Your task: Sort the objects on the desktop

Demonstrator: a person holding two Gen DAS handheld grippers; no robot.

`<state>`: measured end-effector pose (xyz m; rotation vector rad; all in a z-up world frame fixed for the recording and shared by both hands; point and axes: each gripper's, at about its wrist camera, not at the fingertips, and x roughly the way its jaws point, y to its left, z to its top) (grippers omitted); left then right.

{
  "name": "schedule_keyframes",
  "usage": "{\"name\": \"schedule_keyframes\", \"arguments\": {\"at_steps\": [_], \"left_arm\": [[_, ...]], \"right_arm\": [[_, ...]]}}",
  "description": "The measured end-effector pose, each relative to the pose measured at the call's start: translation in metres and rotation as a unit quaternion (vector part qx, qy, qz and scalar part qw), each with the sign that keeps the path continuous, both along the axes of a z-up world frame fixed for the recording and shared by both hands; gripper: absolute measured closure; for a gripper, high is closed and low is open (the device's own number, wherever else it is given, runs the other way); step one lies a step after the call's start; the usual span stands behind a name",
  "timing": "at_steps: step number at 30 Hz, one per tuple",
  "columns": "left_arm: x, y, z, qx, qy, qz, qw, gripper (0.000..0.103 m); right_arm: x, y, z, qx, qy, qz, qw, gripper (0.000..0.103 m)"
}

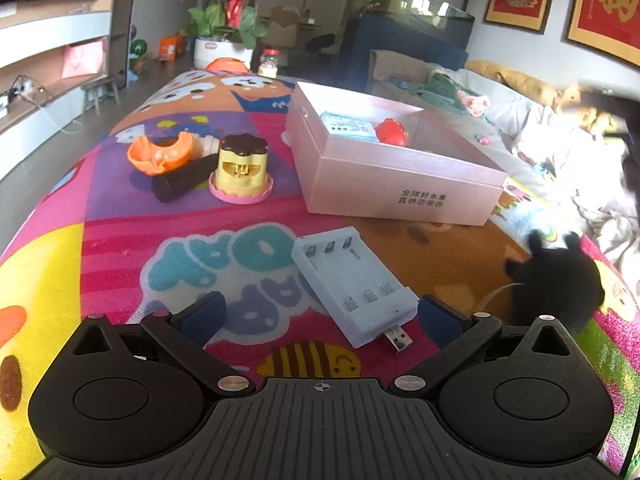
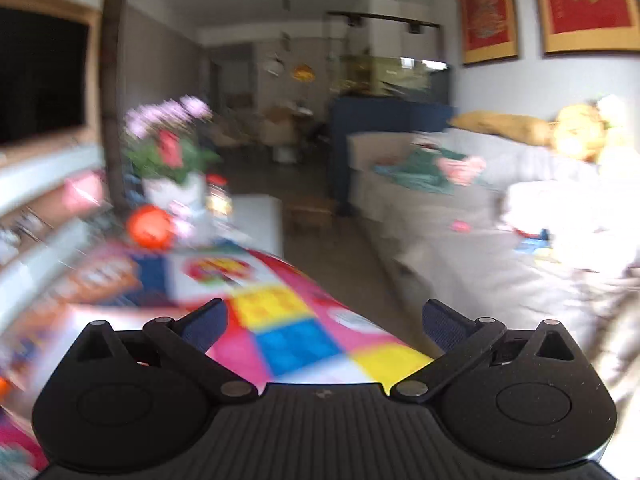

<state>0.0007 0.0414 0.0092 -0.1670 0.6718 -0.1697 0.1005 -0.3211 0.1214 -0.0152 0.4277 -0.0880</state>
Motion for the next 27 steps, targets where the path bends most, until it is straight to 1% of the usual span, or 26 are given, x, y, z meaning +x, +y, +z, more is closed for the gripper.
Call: {"name": "schedule_keyframes", "arguments": {"at_steps": [2,4,7,9,11,12,17,18,19,20,21,22,24,25,27], "left_arm": [[0.0,0.001,0.0,-0.003,-0.001,0.0,1.0,0.0],[0.0,0.001,0.0,-0.004,-0.001,0.0,1.0,0.0],[0.0,0.001,0.0,-0.004,-0.001,0.0,1.0,0.0],[0.0,0.001,0.0,-0.002,0.0,0.0,1.0,0.0],[0.0,0.001,0.0,0.0,0.0,0.0,1.0,0.0],[0.0,0.001,0.0,0.001,0.0,0.0,1.0,0.0],[0.0,0.0,0.0,0.004,0.001,0.0,1.0,0.0],[0.0,0.0,-0.001,0.005,0.001,0.0,1.0,0.0],[0.0,-0.001,-0.001,0.008,0.002,0.0,1.0,0.0],[0.0,-0.002,-0.001,0.014,0.003,0.0,0.9999,0.0],[0.0,-0.004,-0.001,0.019,0.004,0.0,0.9998,0.0],[0.001,-0.006,-0.001,0.024,0.005,0.0,0.9997,0.0],[0.001,-0.008,-0.001,0.034,0.006,0.0,0.9994,0.0],[0.001,-0.009,-0.001,0.036,0.007,0.001,0.9993,0.0],[0.001,-0.009,-0.001,0.037,0.006,0.002,0.9993,0.0]], "right_arm": [[-0.013,-0.017,-0.015,-0.026,0.02,-0.043,0.999,0.0],[-0.024,-0.039,-0.032,-0.034,0.051,-0.089,0.994,0.0],[-0.042,-0.067,-0.054,-0.034,0.089,-0.128,0.987,0.0],[-0.056,-0.08,-0.062,-0.022,0.102,-0.138,0.985,0.0],[-0.069,-0.085,-0.067,-0.007,0.103,-0.131,0.986,0.0],[-0.073,-0.083,-0.067,-0.009,0.101,-0.126,0.987,0.0],[-0.089,-0.062,-0.069,-0.067,0.093,-0.112,0.987,0.0],[-0.096,-0.059,-0.066,-0.06,0.087,-0.101,0.989,0.0],[-0.1,-0.055,-0.058,-0.038,0.079,-0.075,0.993,0.0],[-0.109,-0.048,-0.052,-0.012,0.069,-0.035,0.997,0.0],[-0.114,-0.036,-0.044,0.008,0.06,0.015,0.998,0.0],[-0.119,-0.021,-0.039,0.021,0.052,0.062,0.996,0.0],[-0.127,0.016,-0.034,0.032,0.039,0.143,0.988,0.0],[-0.131,0.037,-0.035,0.026,0.035,0.177,0.983,0.002],[-0.138,0.076,-0.042,-0.011,0.031,0.249,0.968,0.012]]}}
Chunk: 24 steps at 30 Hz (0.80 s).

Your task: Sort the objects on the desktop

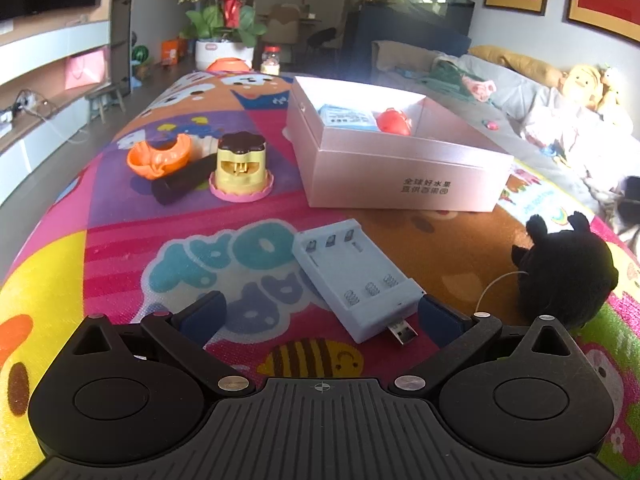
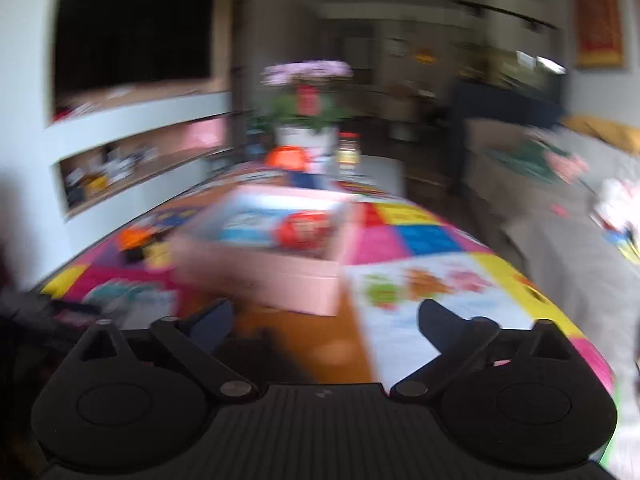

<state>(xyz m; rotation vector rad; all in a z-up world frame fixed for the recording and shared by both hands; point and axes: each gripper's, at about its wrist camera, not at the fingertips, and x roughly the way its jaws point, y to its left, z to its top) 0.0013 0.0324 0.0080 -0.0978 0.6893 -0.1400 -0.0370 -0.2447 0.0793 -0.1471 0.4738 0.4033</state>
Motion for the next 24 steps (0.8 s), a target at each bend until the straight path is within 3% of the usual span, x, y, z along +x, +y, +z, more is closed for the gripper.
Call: {"name": "schedule_keyframes", "arguments": {"at_steps": [2,5,12,14,17,20,24], "left_arm": [[0.0,0.0,0.0,0.0,0.0,0.001,1.0,0.0],[0.0,0.0,0.0,-0.001,-0.001,0.001,1.0,0.0],[-0.001,0.002,0.001,-0.006,-0.001,0.001,1.0,0.0],[-0.001,0.002,0.001,-0.006,-0.002,0.001,1.0,0.0],[-0.001,0.002,0.001,-0.006,-0.001,0.001,1.0,0.0],[0.0,0.001,0.001,-0.005,-0.001,0.001,1.0,0.0],[0.002,-0.003,0.001,0.015,0.005,-0.004,0.9999,0.0]], "right_arm": [[-0.006,0.031,-0.01,-0.036,-0.004,0.058,0.998,0.012],[-0.01,0.051,-0.025,-0.091,-0.006,0.083,0.992,0.011],[-0.007,0.03,-0.046,-0.11,0.034,0.061,0.992,0.008],[0.001,0.027,-0.045,-0.078,0.05,0.06,0.994,0.023],[0.039,0.007,-0.036,0.031,0.106,0.028,0.994,0.023],[0.076,-0.015,-0.034,0.105,0.127,-0.027,0.986,0.018],[0.097,-0.03,-0.037,0.11,0.105,-0.101,0.983,0.016]]}}
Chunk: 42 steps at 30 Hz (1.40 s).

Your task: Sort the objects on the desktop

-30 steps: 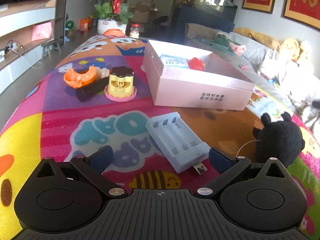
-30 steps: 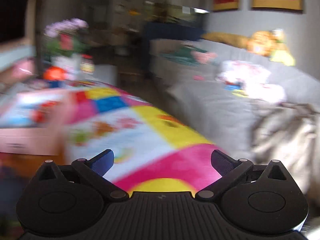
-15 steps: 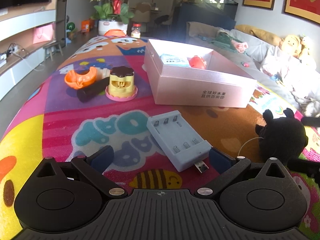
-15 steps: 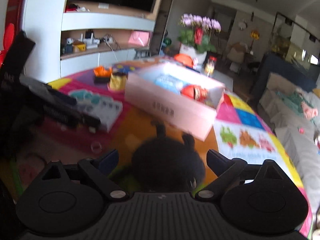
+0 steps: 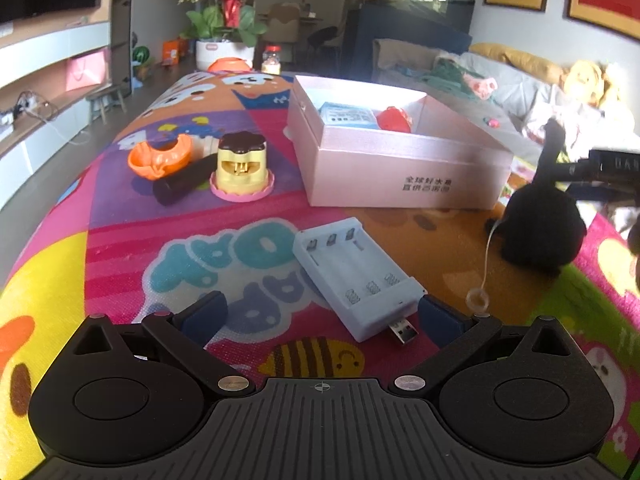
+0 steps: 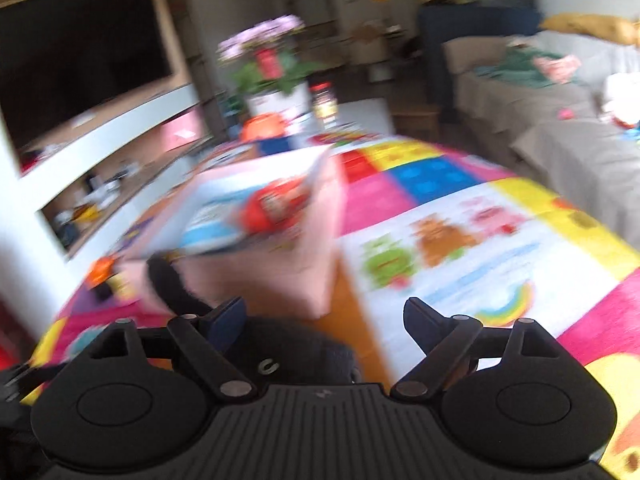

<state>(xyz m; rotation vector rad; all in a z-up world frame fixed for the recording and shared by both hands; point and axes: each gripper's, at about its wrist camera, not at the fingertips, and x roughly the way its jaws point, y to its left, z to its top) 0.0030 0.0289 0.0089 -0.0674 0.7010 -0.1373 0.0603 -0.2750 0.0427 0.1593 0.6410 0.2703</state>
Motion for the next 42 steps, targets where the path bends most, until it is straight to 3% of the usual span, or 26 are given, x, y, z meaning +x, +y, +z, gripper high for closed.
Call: {"name": "schedule_keyframes", "arguments": {"at_steps": [2,4,8,13,19,22,24,29,33,39,40,42], "left_arm": [[0.005,-0.007,0.001,0.017,0.005,-0.024,0.9996,0.0],[0.013,-0.013,0.003,0.02,0.004,-0.055,0.9983,0.0],[0.035,-0.025,0.011,0.046,-0.02,-0.071,0.9962,0.0],[0.062,-0.03,0.009,0.068,-0.011,-0.078,0.9946,0.0],[0.048,-0.027,0.006,-0.008,0.037,-0.134,0.9903,0.0],[0.02,-0.035,0.007,-0.018,0.042,-0.185,0.9816,0.0],[-0.002,-0.043,0.006,-0.004,0.039,-0.212,0.9764,0.0],[-0.018,-0.058,0.002,0.044,0.024,-0.193,0.98,0.0],[-0.007,-0.064,0.001,0.043,0.026,-0.166,0.9849,0.0],[-0.014,-0.078,-0.001,0.085,0.0,-0.188,0.9786,0.001],[-0.016,-0.077,0.0,0.085,-0.001,-0.186,0.9788,0.007],[-0.017,-0.072,0.002,0.087,-0.004,-0.166,0.9822,0.008]], "right_arm": [[-0.003,-0.009,0.0,0.015,-0.006,-0.015,1.0,0.013],[-0.011,-0.02,0.001,0.033,-0.011,-0.021,0.999,0.001],[-0.033,-0.036,0.0,0.041,-0.006,-0.033,0.999,0.0],[-0.057,-0.049,-0.024,0.067,0.052,-0.03,0.996,0.0],[-0.067,-0.04,-0.035,0.052,0.053,-0.033,0.997,0.0],[-0.068,-0.037,-0.037,0.047,0.05,-0.035,0.997,0.0],[-0.07,-0.034,-0.038,0.038,0.045,-0.036,0.998,0.0],[-0.069,-0.021,-0.039,-0.01,0.046,-0.028,0.999,0.0],[-0.068,-0.014,-0.039,-0.04,0.048,-0.022,0.998,0.0],[-0.067,-0.009,-0.039,-0.065,0.049,-0.015,0.997,0.0],[-0.067,-0.008,-0.039,-0.069,0.049,-0.014,0.996,0.0],[-0.067,-0.005,-0.04,-0.079,0.049,-0.014,0.996,0.0]]}}
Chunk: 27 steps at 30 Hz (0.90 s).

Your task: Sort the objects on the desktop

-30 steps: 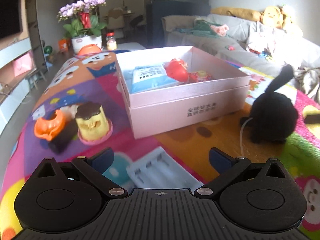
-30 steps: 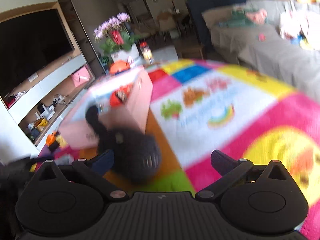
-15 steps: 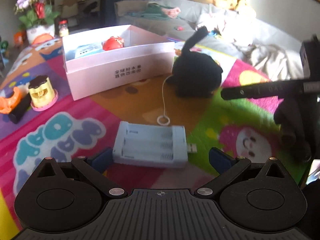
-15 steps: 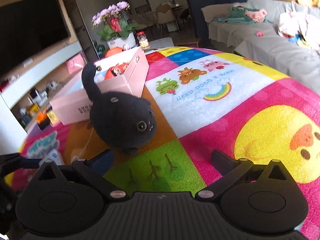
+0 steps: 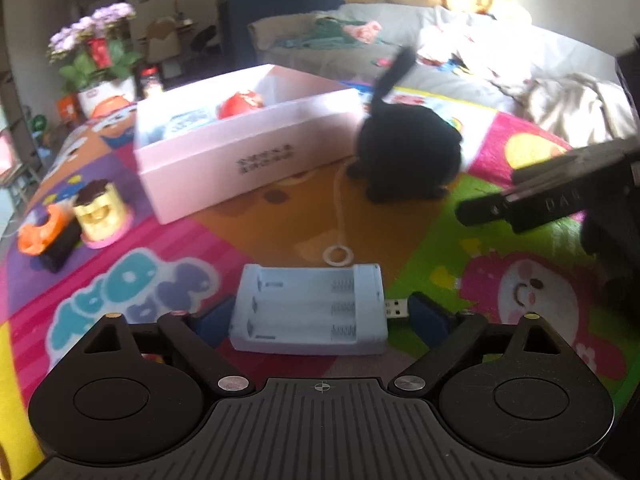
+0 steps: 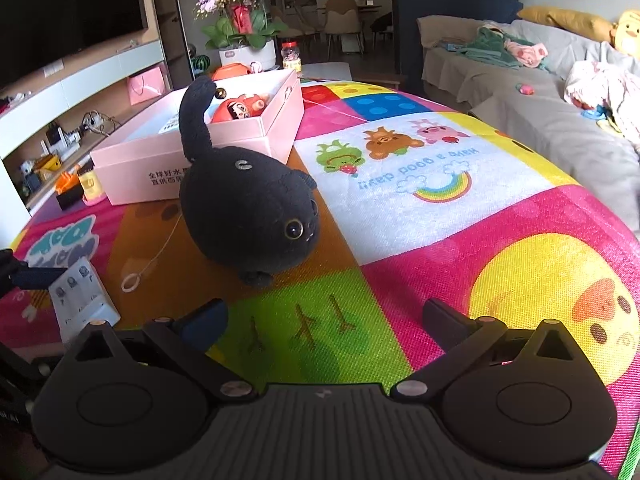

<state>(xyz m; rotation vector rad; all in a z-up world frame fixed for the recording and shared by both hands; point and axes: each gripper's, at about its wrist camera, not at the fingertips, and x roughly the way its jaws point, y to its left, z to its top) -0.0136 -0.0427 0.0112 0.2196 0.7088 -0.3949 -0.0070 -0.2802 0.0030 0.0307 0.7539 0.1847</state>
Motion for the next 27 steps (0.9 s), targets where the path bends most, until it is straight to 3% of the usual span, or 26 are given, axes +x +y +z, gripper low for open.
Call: {"name": "schedule_keyframes", "arguments": {"at_steps": [3,7,11,15,16,17,18,23,27], "left_arm": [[-0.001,0.011,0.0,0.016,-0.017,0.05,0.9985,0.008],[-0.001,0.03,-0.001,-0.012,-0.002,0.091,0.9958,0.007],[-0.003,0.034,-0.001,-0.027,0.002,0.084,0.9961,0.006],[-0.001,0.029,-0.001,-0.026,0.006,0.065,0.9975,0.004],[-0.001,0.028,-0.001,-0.026,0.007,0.065,0.9975,0.004],[0.0,0.027,-0.001,-0.025,0.007,0.068,0.9974,0.004],[0.0,0.027,-0.001,-0.023,0.008,0.071,0.9972,0.004],[-0.001,0.023,0.0,-0.013,-0.001,0.073,0.9972,0.008],[-0.01,0.023,0.022,-0.017,-0.029,0.054,0.998,0.008]], "right_arm": [[0.0,0.002,0.002,-0.002,-0.001,0.013,1.0,0.0],[-0.001,0.018,0.016,-0.038,-0.042,0.057,0.997,0.0],[0.015,0.036,0.032,-0.067,-0.07,0.093,0.991,0.0],[0.042,0.054,0.024,-0.108,-0.074,0.111,0.985,0.0],[0.049,0.056,0.022,-0.104,-0.061,0.112,0.986,0.004],[0.055,0.057,0.02,-0.095,-0.047,0.112,0.988,0.022],[0.058,0.058,0.02,-0.084,-0.031,0.12,0.989,0.025],[0.033,0.06,0.038,-0.073,-0.03,0.131,0.988,0.026],[-0.004,0.053,0.076,-0.068,-0.056,0.159,0.983,0.026]]}}
